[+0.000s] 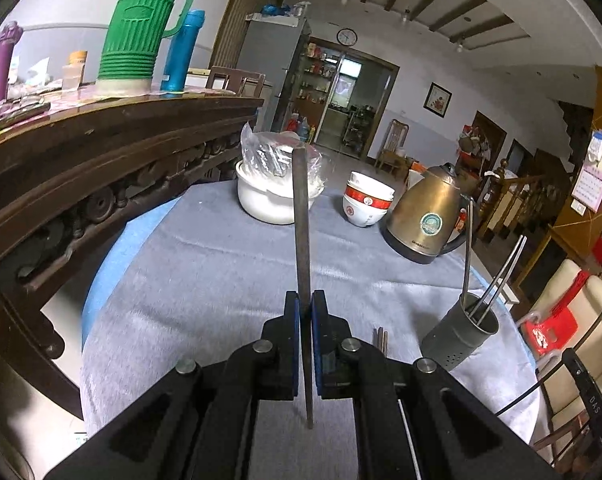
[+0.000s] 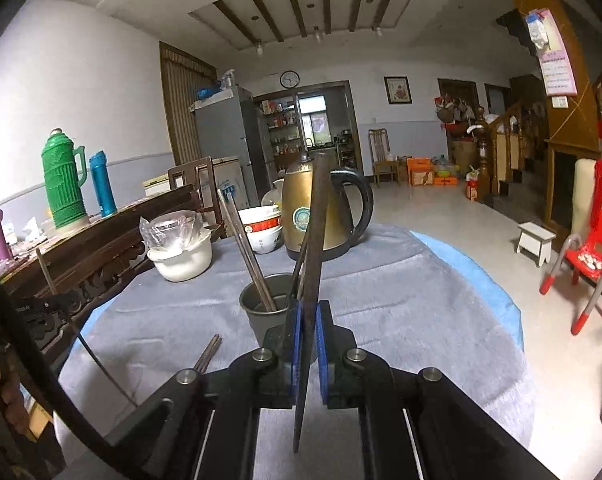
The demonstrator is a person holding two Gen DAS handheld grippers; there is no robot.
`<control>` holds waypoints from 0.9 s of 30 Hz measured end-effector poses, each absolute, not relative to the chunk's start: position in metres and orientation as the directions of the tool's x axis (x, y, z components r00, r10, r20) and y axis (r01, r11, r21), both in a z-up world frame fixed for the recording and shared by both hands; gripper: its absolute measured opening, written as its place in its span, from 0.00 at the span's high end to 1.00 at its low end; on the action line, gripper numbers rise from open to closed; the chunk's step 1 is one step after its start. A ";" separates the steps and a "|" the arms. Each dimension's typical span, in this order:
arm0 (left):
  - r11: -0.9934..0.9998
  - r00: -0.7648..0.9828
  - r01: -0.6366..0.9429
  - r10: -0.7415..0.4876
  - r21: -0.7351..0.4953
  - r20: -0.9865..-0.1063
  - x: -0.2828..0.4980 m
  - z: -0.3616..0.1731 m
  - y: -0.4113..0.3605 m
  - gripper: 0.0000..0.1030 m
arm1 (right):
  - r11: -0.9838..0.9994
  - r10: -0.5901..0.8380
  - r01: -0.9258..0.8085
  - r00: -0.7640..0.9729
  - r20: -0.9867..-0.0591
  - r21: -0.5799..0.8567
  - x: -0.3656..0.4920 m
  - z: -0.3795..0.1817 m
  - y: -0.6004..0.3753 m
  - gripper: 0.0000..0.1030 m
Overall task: Organize utensils
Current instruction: 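Lift both held chopsticks upright and carry them over the grey cup, then lower both chopsticks into the grey cup and open both grippers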
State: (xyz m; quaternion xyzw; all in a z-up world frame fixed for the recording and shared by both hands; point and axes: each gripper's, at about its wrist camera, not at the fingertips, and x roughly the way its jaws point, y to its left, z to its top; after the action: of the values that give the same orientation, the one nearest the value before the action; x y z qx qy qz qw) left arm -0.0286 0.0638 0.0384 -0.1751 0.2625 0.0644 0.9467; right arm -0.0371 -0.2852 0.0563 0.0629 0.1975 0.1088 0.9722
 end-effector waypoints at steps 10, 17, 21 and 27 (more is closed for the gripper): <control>0.918 0.862 -0.211 0.014 -0.335 -0.506 -0.033 0.044 0.066 0.95 | 0.955 0.263 -0.186 0.889 -0.374 0.229 -0.038 0.059 -0.290 0.93; 0.905 0.883 -0.174 -0.032 -0.389 -0.468 -0.030 0.065 0.065 0.95 | 0.943 0.267 -0.185 0.916 -0.299 0.277 -0.033 0.086 -0.302 0.93; 0.903 0.895 -0.125 -0.077 -0.412 -0.439 -0.023 0.081 0.055 0.95 | 0.934 0.273 -0.196 0.930 -0.246 0.298 -0.031 0.106 -0.308 0.93; 0.894 0.902 -0.032 -0.167 -0.446 -0.398 -0.006 0.103 0.033 0.95 | 0.928 0.272 -0.207 0.945 -0.182 0.310 -0.024 0.129 -0.314 0.93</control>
State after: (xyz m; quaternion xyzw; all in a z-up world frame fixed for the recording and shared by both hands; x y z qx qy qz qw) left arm -0.0062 0.0327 0.1033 -0.2270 0.2185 -0.0356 0.9484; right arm -0.0244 -0.3135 0.1290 0.1450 0.1117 0.1228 0.9754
